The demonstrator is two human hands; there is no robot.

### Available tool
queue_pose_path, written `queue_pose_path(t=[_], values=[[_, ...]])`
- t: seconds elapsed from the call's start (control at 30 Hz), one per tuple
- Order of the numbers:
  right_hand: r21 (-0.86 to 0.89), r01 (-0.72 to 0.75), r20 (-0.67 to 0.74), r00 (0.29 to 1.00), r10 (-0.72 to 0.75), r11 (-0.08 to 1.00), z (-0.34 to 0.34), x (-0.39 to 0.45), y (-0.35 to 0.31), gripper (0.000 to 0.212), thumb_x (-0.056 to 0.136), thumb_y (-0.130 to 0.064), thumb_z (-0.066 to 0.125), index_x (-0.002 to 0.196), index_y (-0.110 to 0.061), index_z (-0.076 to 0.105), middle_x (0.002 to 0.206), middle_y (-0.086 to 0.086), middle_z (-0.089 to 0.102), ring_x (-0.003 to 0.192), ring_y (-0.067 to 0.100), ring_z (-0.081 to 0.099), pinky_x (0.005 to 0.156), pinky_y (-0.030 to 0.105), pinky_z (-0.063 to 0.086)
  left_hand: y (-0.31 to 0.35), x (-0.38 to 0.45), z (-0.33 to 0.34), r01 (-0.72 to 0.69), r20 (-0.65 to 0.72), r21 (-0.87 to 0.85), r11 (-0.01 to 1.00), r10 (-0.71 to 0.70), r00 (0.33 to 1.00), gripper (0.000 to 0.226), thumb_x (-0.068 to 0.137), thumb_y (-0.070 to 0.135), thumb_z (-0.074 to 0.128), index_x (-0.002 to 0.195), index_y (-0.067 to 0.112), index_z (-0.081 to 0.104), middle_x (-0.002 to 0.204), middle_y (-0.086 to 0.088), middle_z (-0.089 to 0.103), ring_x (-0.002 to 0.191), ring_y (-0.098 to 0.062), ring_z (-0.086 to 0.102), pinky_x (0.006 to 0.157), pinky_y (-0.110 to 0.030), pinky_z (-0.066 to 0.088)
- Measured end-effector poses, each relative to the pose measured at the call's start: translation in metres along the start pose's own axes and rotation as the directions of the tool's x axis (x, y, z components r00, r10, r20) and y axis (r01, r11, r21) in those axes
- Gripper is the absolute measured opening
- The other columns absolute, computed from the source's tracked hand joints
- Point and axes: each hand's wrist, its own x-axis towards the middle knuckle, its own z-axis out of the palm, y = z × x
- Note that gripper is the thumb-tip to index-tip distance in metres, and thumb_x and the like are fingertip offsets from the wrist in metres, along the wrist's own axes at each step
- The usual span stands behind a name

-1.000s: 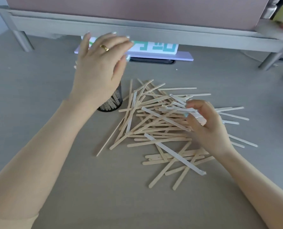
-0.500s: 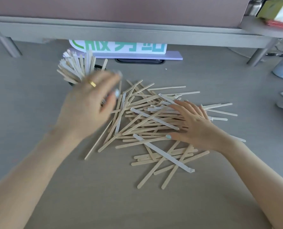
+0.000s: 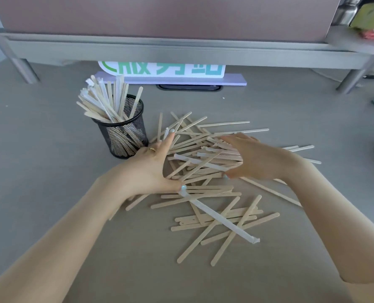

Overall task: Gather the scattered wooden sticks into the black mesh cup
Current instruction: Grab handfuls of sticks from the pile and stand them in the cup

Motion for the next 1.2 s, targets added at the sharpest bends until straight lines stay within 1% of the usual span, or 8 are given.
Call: queue_pose_path(t=[0.1, 0.23, 0.43, 0.53, 0.7, 0.8, 1.0, 1.2], values=[[0.019, -0.017, -0.065, 0.998, 0.018, 1.0, 0.0, -0.003, 0.003, 0.069, 0.08, -0.029, 0.065, 0.139, -0.023, 0.031, 0.135, -0.001, 0.04, 0.128, 0.017, 0.034, 0.098, 0.034, 0.034, 0.009, 0.004, -0.006, -0.014, -0.137, 0.0, 1.0, 0.013, 0.99, 0.092, 0.078, 0.043, 0.064, 0.143, 0.029, 0.0, 0.131, -0.011, 0.049, 0.101, -0.025, 0.051, 0.082, -0.036, 0.045], [-0.032, -0.024, -0.106, 0.994, 0.021, 0.999, 0.003, -0.001, 0.0, 0.05, 0.083, -0.024, 0.06, 0.13, -0.017, 0.043, 0.132, 0.001, 0.045, 0.122, 0.019, 0.039, 0.086, 0.029, 0.034, 0.013, 0.004, -0.006, 0.067, -0.168, 0.003, 0.998, -0.066, 0.984, 0.067, 0.082, 0.028, 0.062, 0.136, 0.014, 0.025, 0.126, -0.011, 0.05, 0.105, -0.027, 0.053, 0.08, -0.035, 0.044], [-0.05, -0.037, -0.13, 0.991, 0.03, 0.998, 0.012, 0.003, -0.007, 0.03, 0.077, -0.02, 0.059, 0.104, -0.013, 0.047, 0.106, 0.001, 0.047, 0.098, 0.022, 0.043, 0.078, 0.037, 0.039, 0.011, 0.007, -0.003, 0.068, -0.166, 0.013, 0.998, -0.064, 0.984, 0.034, 0.081, 0.022, 0.059, 0.11, 0.007, 0.046, 0.108, -0.008, 0.053, 0.093, -0.025, 0.049, 0.069, -0.03, 0.036], [-0.112, -0.016, -0.181, 0.983, -0.004, 0.994, 0.017, 0.004, -0.01, 0.019, 0.077, -0.021, 0.058, 0.088, -0.011, 0.044, 0.097, 0.002, 0.046, 0.09, 0.023, 0.042, 0.075, 0.038, 0.04, 0.013, 0.005, -0.001, 0.043, -0.162, 0.073, 0.996, -0.031, 0.986, 0.022, 0.085, 0.021, 0.054, 0.092, 0.008, 0.038, 0.092, -0.004, 0.042, 0.085, -0.021, 0.038, 0.068, -0.029, 0.03], [-0.152, 0.012, -0.267, 0.962, -0.052, 0.988, 0.023, 0.005, -0.017, 0.017, 0.078, -0.022, 0.057, 0.082, -0.017, 0.041, 0.09, -0.002, 0.045, 0.081, 0.02, 0.041, 0.067, 0.033, 0.033, 0.015, 0.003, 0.005, 0.012, -0.173, 0.103, 0.995, 0.006, 0.985, 0.017, 0.091, 0.019, 0.046, 0.096, 0.009, 0.034, 0.113, -0.014, 0.047, 0.094, -0.024, 0.038, 0.072, -0.03, 0.03], [-0.149, 0.016, -0.301, 0.952, -0.061, 0.989, 0.022, 0.003, -0.021, 0.013, 0.078, -0.021, 0.056, 0.083, -0.017, 0.044, 0.089, -0.001, 0.052, 0.078, 0.024, 0.048, 0.063, 0.034, 0.036, 0.013, 0.003, 0.008, -0.003, -0.228, 0.087, 0.996, 0.023, 0.973, 0.016, 0.092, 0.016, 0.045, 0.092, 0.012, 0.03, 0.109, -0.015, 0.047, 0.1, -0.029, 0.043, 0.071, -0.031, 0.03], [-0.115, 0.034, -0.324, 0.943, -0.07, 0.993, 0.013, -0.003, -0.026, 0.016, 0.08, -0.024, 0.058, 0.081, -0.025, 0.042, 0.081, -0.003, 0.05, 0.073, 0.024, 0.046, 0.056, 0.033, 0.033, 0.009, 0.005, 0.006, -0.005, -0.28, 0.037, 0.999, 0.015, 0.96, 0.017, 0.091, 0.001, 0.038, 0.088, 0.012, 0.025, 0.065, -0.002, 0.036, 0.059, -0.021, 0.037, 0.054, -0.034, 0.028], [-0.054, 0.017, -0.354, 0.935, -0.035, 0.998, 0.002, -0.005, -0.019, 0.019, 0.077, -0.029, 0.065, 0.079, -0.017, 0.05, 0.067, -0.007, 0.05, 0.061, 0.021, 0.048, 0.054, 0.032, 0.036, 0.005, 0.005, -0.001, -0.039, -0.361, -0.076, 0.996, 0.009, 0.933, 0.011, 0.096, 0.016, 0.038, 0.09, 0.01, 0.031, 0.067, -0.005, 0.043, 0.062, -0.029, 0.046, 0.048, -0.036, 0.024]])
